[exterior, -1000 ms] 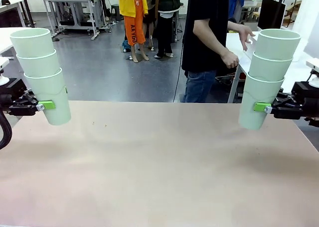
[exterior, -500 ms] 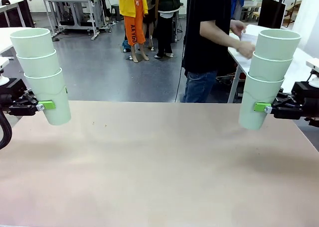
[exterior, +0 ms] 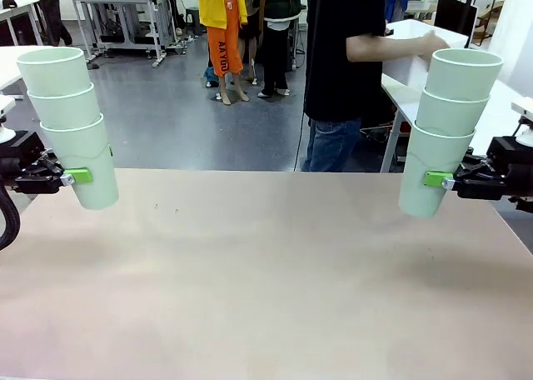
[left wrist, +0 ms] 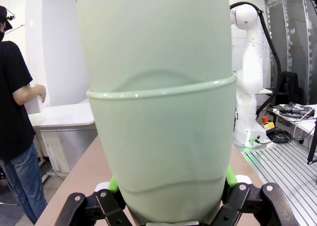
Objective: Stack the cups and store them in the basket.
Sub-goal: Place the stack of Reusable plastic cups into the Pantry Basket.
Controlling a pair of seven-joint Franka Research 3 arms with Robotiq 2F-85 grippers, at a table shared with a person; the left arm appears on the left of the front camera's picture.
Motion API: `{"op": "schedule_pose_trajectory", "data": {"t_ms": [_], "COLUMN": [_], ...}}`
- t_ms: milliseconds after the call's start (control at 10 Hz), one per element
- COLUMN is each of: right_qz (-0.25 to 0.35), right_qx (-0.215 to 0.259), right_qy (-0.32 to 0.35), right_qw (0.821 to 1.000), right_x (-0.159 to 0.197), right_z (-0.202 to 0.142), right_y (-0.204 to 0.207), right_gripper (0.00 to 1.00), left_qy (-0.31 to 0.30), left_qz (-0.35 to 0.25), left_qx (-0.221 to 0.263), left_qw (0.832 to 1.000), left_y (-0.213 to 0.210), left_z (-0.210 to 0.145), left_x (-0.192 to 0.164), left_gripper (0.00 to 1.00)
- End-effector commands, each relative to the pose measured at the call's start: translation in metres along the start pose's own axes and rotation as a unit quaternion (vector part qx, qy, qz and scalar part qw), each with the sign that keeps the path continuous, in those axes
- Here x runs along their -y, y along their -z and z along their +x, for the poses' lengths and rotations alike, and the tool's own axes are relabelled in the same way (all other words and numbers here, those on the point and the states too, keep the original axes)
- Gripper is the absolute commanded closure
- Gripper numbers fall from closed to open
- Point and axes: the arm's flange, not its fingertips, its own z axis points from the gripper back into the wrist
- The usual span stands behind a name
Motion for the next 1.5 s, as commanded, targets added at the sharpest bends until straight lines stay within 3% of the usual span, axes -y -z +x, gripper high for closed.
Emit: {"op": "schedule_pose_trajectory", "data": {"t_ms": [0, 1400], "right_qz": [-0.001, -0.001], "right_qx": [-0.001, -0.001], "right_qy": [-0.005, -0.005], "right_qw": [1.000, 1.000], "right_x": [0.0000, 0.0000], "right_z": [0.0041, 0.0041], "right_y": [0.0017, 0.0017], "right_gripper": [0.14, 0.14], "left_qy": [0.003, 0.003], "left_qz": [-0.001, -0.001], "left_qx": [0.002, 0.002], "left_qw": [1.000, 1.000], "left_y": [0.0022, 0.0022], "left_z": [0.0058, 0.0058], "left_x": [0.0005, 0.0005], "left_gripper": [0.15, 0.15]}}
